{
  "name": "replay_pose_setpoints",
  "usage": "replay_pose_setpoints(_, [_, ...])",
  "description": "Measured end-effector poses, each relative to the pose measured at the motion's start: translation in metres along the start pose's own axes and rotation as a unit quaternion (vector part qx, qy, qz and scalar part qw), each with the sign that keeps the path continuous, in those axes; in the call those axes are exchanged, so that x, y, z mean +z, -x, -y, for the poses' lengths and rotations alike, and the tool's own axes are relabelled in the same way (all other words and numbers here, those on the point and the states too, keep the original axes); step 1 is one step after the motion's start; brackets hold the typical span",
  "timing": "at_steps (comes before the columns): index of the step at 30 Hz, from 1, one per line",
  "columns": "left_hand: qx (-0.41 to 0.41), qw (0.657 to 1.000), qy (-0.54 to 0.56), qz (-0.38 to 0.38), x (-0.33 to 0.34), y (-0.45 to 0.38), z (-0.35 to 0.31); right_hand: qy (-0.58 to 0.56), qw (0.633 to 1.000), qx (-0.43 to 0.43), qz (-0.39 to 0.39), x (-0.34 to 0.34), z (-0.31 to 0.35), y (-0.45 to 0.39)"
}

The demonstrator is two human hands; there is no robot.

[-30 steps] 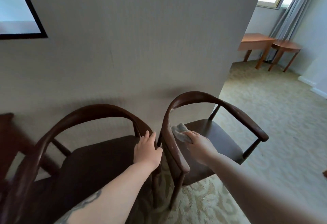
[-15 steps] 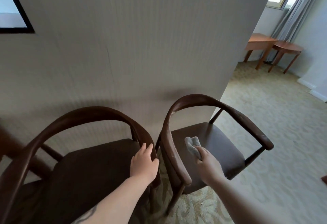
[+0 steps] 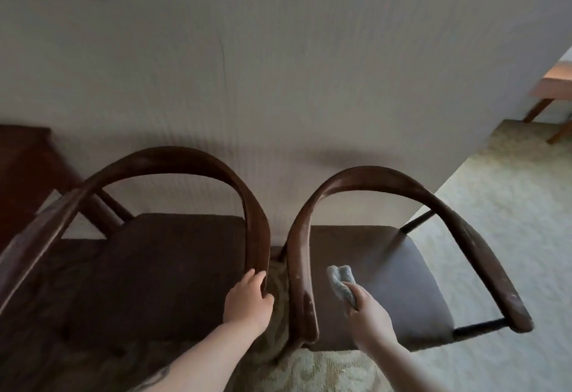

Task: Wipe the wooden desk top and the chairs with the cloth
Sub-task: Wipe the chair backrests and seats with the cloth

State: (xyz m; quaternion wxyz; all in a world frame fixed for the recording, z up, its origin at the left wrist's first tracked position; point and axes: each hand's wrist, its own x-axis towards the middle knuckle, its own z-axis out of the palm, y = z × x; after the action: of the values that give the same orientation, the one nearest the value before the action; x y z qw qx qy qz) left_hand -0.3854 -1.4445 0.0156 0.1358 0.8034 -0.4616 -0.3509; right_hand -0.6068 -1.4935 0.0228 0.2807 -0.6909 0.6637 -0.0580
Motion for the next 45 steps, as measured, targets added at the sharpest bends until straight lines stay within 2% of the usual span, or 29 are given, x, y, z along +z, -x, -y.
replay_pose_setpoints(8, [-0.153, 0.978, 0.126, -0.069, 0.085, 0.02, -0.049, 0.118, 0.975, -0.149, 0.116, -0.029, -0.054, -0.052])
replay_pose_setpoints(15, [-0.246, 0.95, 0.151, -0.122, 0.103, 0.051, -0.014, 0.124, 0.955, -0.227, 0.144, -0.01, -0.052, -0.041])
replay_pose_setpoints(21, [-0.24, 0.949, 0.163, -0.122, 0.118, 0.04, -0.011, 0.128, 0.948, -0.272, 0.107, 0.017, -0.068, -0.009])
replay_pose_setpoints(28, [-0.237, 0.953, 0.141, -0.127, 0.144, 0.023, -0.032, 0.161, 0.916, -0.361, 0.074, 0.029, -0.069, -0.02])
replay_pose_setpoints(30, [-0.251, 0.943, 0.162, -0.145, 0.15, 0.018, -0.029, 0.167, 0.881, -0.435, 0.083, 0.028, -0.068, -0.03])
replay_pose_setpoints(31, [-0.256, 0.938, 0.173, -0.157, 0.153, 0.015, -0.026, 0.188, 0.847, -0.487, 0.1, 0.03, -0.068, -0.036])
replay_pose_setpoints(34, [-0.305, 0.916, 0.19, -0.177, 0.161, 0.013, -0.021, 0.275, 0.71, -0.624, 0.176, 0.044, -0.074, -0.054])
replay_pose_setpoints(35, [-0.324, 0.909, 0.191, -0.182, 0.165, 0.013, -0.02, 0.289, 0.676, -0.65, 0.195, 0.049, -0.076, -0.062])
replay_pose_setpoints(37, [-0.355, 0.889, 0.201, -0.208, 0.173, 0.012, -0.021, 0.296, 0.642, -0.676, 0.208, 0.055, -0.076, -0.079])
replay_pose_setpoints(38, [-0.366, 0.878, 0.21, -0.227, 0.177, 0.009, -0.023, 0.287, 0.657, -0.667, 0.201, 0.056, -0.074, -0.088])
replay_pose_setpoints(41, [-0.384, 0.843, 0.269, -0.264, 0.183, -0.008, -0.042, 0.201, 0.817, -0.518, 0.154, 0.052, -0.067, -0.105])
replay_pose_setpoints(42, [-0.394, 0.823, 0.304, -0.275, 0.182, -0.015, -0.051, 0.184, 0.831, -0.504, 0.144, 0.053, -0.068, -0.107])
replay_pose_setpoints(43, [-0.407, 0.798, 0.333, -0.296, 0.179, -0.022, -0.06, 0.18, 0.814, -0.534, 0.143, 0.055, -0.071, -0.107])
replay_pose_setpoints(45, [-0.444, 0.728, 0.396, -0.341, 0.174, -0.032, -0.072, 0.19, 0.728, -0.635, 0.172, 0.058, -0.08, -0.107])
